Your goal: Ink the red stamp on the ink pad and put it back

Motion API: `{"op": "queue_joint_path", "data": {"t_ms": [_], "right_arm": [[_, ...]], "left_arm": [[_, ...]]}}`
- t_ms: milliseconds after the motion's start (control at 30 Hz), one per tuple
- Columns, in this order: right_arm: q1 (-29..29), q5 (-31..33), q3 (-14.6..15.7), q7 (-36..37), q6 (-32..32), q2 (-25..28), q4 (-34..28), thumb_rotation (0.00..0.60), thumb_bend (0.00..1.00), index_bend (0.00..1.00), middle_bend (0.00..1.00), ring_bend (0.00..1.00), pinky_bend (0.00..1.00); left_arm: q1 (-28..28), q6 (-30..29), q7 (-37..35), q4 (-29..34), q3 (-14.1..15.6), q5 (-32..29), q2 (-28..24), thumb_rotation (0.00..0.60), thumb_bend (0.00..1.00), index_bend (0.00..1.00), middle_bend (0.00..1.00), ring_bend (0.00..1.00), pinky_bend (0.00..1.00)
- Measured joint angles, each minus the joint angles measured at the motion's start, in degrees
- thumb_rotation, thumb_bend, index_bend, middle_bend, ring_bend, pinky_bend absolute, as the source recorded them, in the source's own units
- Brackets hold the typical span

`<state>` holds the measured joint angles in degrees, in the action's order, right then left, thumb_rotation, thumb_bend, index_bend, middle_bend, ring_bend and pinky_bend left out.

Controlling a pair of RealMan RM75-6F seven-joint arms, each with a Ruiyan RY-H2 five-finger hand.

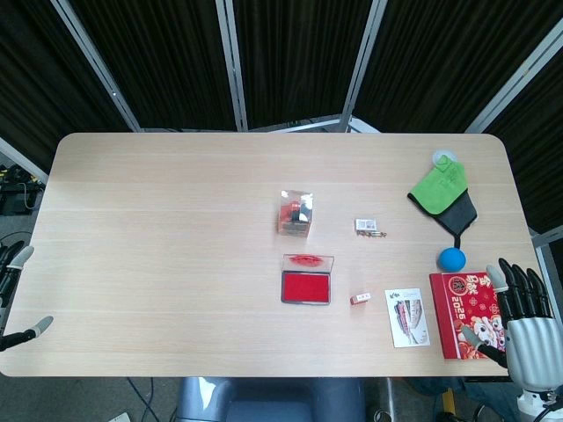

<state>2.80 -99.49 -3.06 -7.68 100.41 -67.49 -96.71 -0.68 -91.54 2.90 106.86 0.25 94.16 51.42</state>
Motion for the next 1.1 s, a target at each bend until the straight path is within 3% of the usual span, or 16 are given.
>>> {"op": "queue_joint_path", "data": {"t_ms": [200,267,300,333,367,400,433,500,633,800,967,1100], "right_arm": [[0.0,0.0,0.1,-0.1,-0.1,0.0,0.0,0.6,0.0,0.0,0.0,0.0,0.0],[0.0,0.0,0.2,-0.3,-0.5,-0.1,0.0,0.6,0.0,0.0,0.0,0.17,0.08],[-0.1,0.0,0.2,-0.4,-0.8,-0.1,0.1,0.6,0.0,0.0,0.0,0.36,0.23],[-0.3,0.1,0.2,-0.6,-1.2,-0.1,0.2,0.6,0.0,0.0,0.0,0.57,0.45],[-0.6,0.2,0.1,-0.8,-1.7,-0.2,0.3,0.6,0.0,0.0,0.0,0.67,0.59],[-1.0,0.3,-0.1,-1.1,-2.1,-0.3,0.6,0.6,0.0,0.0,0.0,0.75,0.74],[-1.5,0.3,-0.4,-1.2,-2.4,-0.6,1.1,0.6,0.0,0.0,0.0,0.8,0.81],[-2.8,0.0,-1.0,-1.3,-3.4,-1.0,2.8,0.6,0.0,0.0,0.0,0.85,0.88],[-5.3,0.5,-1.2,-1.2,-8.6,-0.9,4.7,0.6,0.0,0.0,0.02,0.9,0.95],[-10.5,2.6,-1.1,-1.0,-20.8,0.6,3.8,0.6,0.0,0.02,0.08,0.91,0.96],[-16.7,5.2,-0.9,-0.6,-32.2,0.6,3.8,0.6,0.0,0.15,0.18,0.94,0.99],[-19.8,5.5,-0.5,0.7,-35.7,-2.3,6.2,0.6,0.0,0.29,0.31,0.97,1.0]], "left_arm": [[0.1,0.1,-0.1,0.0,0.1,0.0,-0.1,0.6,0.0,0.0,0.0,0.0,0.0],[0.2,-0.1,-0.1,-0.1,0.1,-0.1,-0.1,0.6,0.0,0.0,0.0,0.0,0.0],[0.2,-0.2,-0.1,-0.1,0.1,-0.1,-0.1,0.6,0.0,0.0,0.0,0.0,0.0],[0.3,-0.4,-0.1,-0.2,0.0,-0.2,-0.1,0.6,0.0,0.0,0.0,0.0,0.0],[0.3,-0.5,-0.1,-0.3,-0.1,-0.3,0.0,0.6,0.0,0.0,0.0,0.0,0.0],[0.3,-0.6,0.0,-0.3,-0.2,-0.5,0.0,0.6,0.0,0.0,0.0,0.0,0.0],[0.3,-0.5,0.2,-0.5,-0.3,-0.8,0.2,0.6,0.0,0.0,0.0,0.0,0.0],[0.1,-0.2,0.7,-0.6,-0.6,-1.4,0.5,0.6,0.0,0.0,0.0,0.0,0.0],[-0.6,1.6,2.7,-0.9,-1.0,-3.1,1.6,0.6,0.0,0.0,0.0,0.0,0.0],[-1.7,4.1,6.8,-1.1,-1.8,-6.3,3.4,0.6,0.0,0.0,0.0,0.0,0.0],[-2.7,5.6,10.5,-0.9,-2.7,-9.0,5.2,0.6,0.0,0.0,0.0,0.0,0.0],[-3.3,6.8,13.1,-1.1,-3.0,-10.5,6.6,0.6,0.0,0.0,0.0,0.0,0.0]]}}
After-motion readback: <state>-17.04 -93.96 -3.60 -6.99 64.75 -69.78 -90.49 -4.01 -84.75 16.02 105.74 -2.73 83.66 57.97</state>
